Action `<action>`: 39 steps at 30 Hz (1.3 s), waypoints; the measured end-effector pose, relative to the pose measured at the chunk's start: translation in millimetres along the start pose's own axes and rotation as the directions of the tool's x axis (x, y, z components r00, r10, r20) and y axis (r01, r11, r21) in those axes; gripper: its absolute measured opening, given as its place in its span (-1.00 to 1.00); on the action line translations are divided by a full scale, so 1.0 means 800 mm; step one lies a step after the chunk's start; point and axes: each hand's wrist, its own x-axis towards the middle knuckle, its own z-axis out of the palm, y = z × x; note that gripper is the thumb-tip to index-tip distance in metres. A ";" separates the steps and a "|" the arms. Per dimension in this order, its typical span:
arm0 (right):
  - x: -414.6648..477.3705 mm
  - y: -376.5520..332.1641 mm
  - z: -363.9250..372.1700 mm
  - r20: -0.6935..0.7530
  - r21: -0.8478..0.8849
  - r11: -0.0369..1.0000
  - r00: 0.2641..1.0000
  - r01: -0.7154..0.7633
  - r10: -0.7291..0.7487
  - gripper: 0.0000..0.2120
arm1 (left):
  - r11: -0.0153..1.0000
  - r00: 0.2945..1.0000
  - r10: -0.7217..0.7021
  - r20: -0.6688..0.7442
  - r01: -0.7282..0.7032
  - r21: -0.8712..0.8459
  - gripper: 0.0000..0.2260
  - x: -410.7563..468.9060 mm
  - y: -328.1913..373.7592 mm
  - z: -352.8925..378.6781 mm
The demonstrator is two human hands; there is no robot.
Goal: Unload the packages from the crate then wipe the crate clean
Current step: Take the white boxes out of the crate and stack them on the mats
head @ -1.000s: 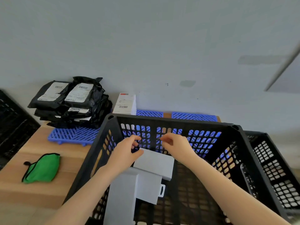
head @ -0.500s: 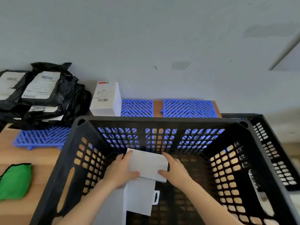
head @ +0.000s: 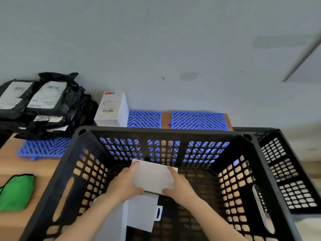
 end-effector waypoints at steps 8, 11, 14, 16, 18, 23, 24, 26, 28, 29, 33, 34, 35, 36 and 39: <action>-0.079 0.010 -0.061 -0.127 0.020 0.975 0.968 0.220 -0.215 -0.16 | 0.997 0.959 0.071 -0.275 -0.067 0.023 -0.07 -0.096 0.067 -0.026; -0.113 0.014 -0.090 -0.204 0.025 0.946 0.928 0.322 -0.310 -0.17 | 0.993 0.913 0.107 -0.394 -0.121 -0.010 -0.10 -0.138 0.097 -0.032; -0.139 0.019 -0.112 -0.242 0.020 0.929 0.904 0.368 -0.353 -0.23 | 0.987 0.868 0.129 -0.480 -0.159 -0.023 -0.10 -0.171 0.123 -0.033; -0.151 0.023 -0.122 -0.264 0.033 0.916 0.888 0.399 -0.377 -0.29 | 0.987 0.852 0.121 -0.510 -0.158 -0.031 -0.09 -0.186 0.136 -0.033; -0.158 0.027 -0.129 -0.282 0.066 0.904 0.877 0.423 -0.390 -0.34 | 0.985 0.836 0.122 -0.534 -0.168 -0.039 -0.09 -0.195 0.146 -0.032; -0.160 0.039 -0.139 -0.258 0.172 0.879 0.881 0.445 -0.396 -0.44 | 0.981 0.811 0.133 -0.569 -0.189 -0.039 -0.10 -0.204 0.158 -0.028; -0.159 0.040 -0.141 -0.254 0.190 0.872 0.881 0.451 -0.400 -0.46 | 0.980 0.813 0.136 -0.567 -0.193 -0.042 -0.11 -0.204 0.158 -0.028; -0.157 0.042 -0.144 -0.263 0.210 0.859 0.873 0.467 -0.411 -0.48 | 0.977 0.814 0.138 -0.565 -0.205 -0.057 -0.10 -0.202 0.158 -0.029; -0.154 0.039 -0.150 -0.296 0.216 0.845 0.857 0.489 -0.421 -0.46 | 0.971 0.806 0.141 -0.575 -0.225 -0.078 -0.10 -0.196 0.158 -0.032; -0.151 0.036 -0.154 -0.320 0.219 0.834 0.845 0.506 -0.429 -0.46 | 0.966 0.798 0.143 -0.585 -0.240 -0.091 -0.10 -0.193 0.159 -0.035; -0.143 0.019 -0.175 -0.377 0.209 0.793 0.796 0.572 -0.474 -0.47 | 0.943 0.741 0.179 -0.647 -0.318 -0.103 -0.10 -0.178 0.162 -0.052; -0.140 0.013 -0.181 -0.384 0.225 0.779 0.788 0.586 -0.482 -0.47 | 0.938 0.731 0.185 -0.657 -0.331 -0.104 -0.10 -0.175 0.163 -0.058; -0.138 0.009 -0.186 -0.391 0.242 0.765 0.781 0.598 -0.487 -0.46 | 0.933 0.726 0.189 -0.661 -0.342 -0.110 -0.10 -0.172 0.165 -0.065; -0.137 0.005 -0.192 -0.400 0.252 0.751 0.772 0.610 -0.494 -0.45 | 0.928 0.720 0.193 -0.666 -0.354 -0.114 -0.11 -0.170 0.167 -0.070; -0.130 0.000 -0.212 -0.420 0.251 0.726 0.748 0.641 -0.515 -0.41 | 0.914 0.693 0.216 -0.688 -0.391 -0.106 -0.11 -0.163 0.176 -0.084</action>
